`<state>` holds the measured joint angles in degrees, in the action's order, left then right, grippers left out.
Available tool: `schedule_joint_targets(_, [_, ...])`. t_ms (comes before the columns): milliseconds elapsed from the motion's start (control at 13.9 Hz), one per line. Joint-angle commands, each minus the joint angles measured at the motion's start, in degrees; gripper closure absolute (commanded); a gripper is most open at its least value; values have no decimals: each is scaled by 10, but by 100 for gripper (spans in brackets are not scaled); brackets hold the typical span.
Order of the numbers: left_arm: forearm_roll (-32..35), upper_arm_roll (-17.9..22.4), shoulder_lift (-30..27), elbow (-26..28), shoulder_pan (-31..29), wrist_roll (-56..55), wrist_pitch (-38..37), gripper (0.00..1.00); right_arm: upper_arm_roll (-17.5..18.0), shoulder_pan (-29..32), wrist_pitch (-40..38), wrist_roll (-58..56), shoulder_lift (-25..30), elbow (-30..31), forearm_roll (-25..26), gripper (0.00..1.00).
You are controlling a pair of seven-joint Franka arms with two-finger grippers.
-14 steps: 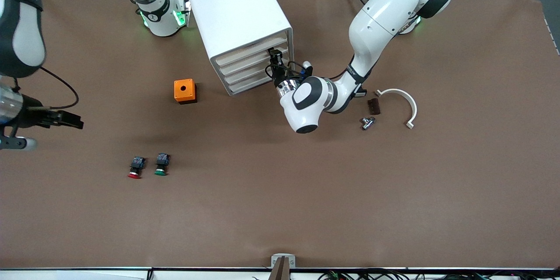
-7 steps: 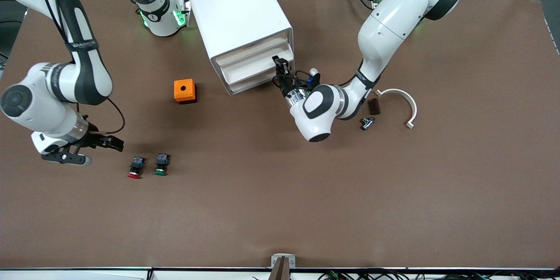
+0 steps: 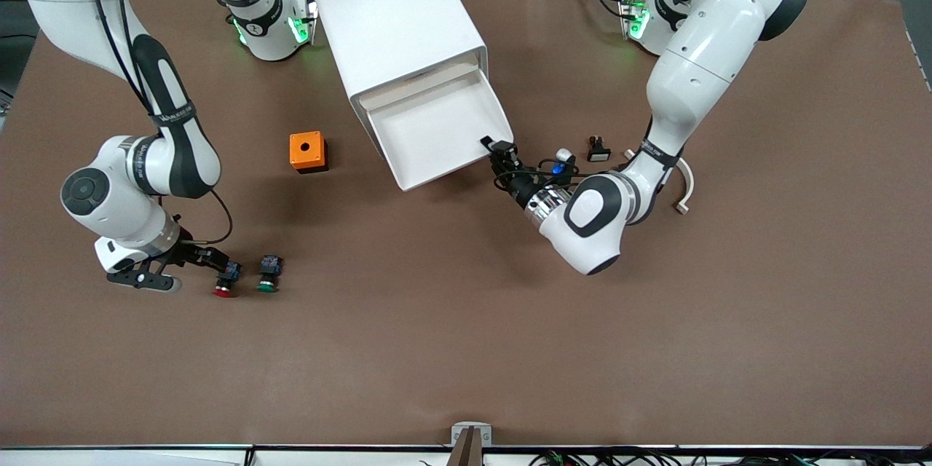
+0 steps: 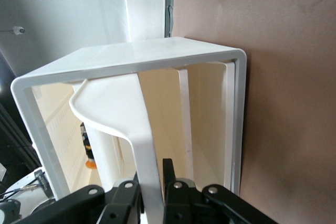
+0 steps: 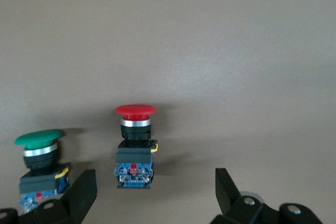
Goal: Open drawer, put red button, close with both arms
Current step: 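Grasp the red button with the right gripper and lift it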
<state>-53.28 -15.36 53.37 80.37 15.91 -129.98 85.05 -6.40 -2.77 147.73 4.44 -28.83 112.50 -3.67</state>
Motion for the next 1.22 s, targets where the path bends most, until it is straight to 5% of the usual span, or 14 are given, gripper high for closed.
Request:
schedule_joint_targets(0, [0,1,2,1,4,9,12,78,1,-16,25,6,-20,-5,-34,0])
schedule_joint_targets(287, [2,1,-2,-8,-3,90,19,25,0,-21,32,4,-42,-6,-40,0])
schedule_joint_targets(430, [8,2,-7,-24,-7,158,19,14,0,-21,32,3,-49,-7,-40,0])
schedule_joint_targets(717, [76,9,-24,-40,-7,321,18,8,-1,-20,31,3,-55,-8,-39,8])
schedule_joint_targets(789, [111,9,-25,-40,-7,356,18,6,-1,-20,29,3,-55,-8,-39,18])
schedule_joint_targets(1076, [202,40,-24,-77,-1,469,29,1,0,-21,25,3,-54,-9,-39,95])
schedule_joint_targets(1148, [228,52,-25,-77,5,491,48,1,0,-21,25,3,-54,-10,-39,98])
